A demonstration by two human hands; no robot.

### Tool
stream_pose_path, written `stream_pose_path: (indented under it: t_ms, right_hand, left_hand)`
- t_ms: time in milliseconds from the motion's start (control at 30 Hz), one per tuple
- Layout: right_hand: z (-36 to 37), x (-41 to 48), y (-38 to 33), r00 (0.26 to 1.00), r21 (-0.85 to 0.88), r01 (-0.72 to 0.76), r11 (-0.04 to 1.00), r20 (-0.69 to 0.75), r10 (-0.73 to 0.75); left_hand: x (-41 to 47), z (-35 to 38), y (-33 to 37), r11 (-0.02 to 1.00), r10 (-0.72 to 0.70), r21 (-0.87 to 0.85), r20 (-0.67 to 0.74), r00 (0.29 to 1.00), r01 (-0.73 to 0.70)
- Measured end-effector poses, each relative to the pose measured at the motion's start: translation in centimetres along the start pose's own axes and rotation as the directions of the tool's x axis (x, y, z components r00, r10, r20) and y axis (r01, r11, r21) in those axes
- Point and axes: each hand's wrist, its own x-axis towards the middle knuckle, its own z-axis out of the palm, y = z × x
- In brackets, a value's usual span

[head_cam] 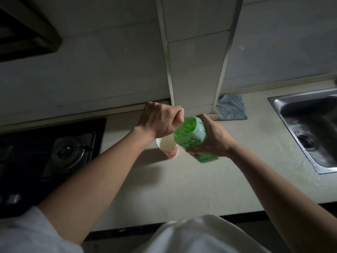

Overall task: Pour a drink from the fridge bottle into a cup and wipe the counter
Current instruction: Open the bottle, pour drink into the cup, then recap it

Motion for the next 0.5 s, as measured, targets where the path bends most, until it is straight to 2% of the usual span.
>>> stream_pose_path:
  t_ms: [167,233,367,433,500]
  right_hand:
    - [0.3,-0.2,0.4,0.999,-0.037,-0.026,0.999,-0.039,0.025]
    - [0.5,-0.2,0.5,0.996,-0.089,-0.051,0.995,-0.082,0.044]
    - [0.5,-0.1,0.9,0.987,-0.157,-0.101,0.982,-0.140,0.080]
    - [0.1,0.0,1.2,0.989,-0.124,-0.091,0.988,-0.130,0.075]
    - [-0.5,0.1,1.4,0.992,-0.065,-0.078,0.995,-0.104,0.071]
  left_hand:
    - [0.1,0.8,0.8,0.998,-0.061,0.032,0.029,0.998,0.060]
    - [0.2,0.9,1.1,0.990,-0.133,0.041,0.039,0.990,0.131]
    - [1.0,1.2,2.0,0.942,-0.332,0.046,0.254,0.909,0.331]
    - [1.4,0.8,1.8,0.958,-0.285,0.046,0.274,0.918,0.284]
    - [1.3,0.1,1.3,0.983,-0.161,-0.042,0.264,0.951,0.178]
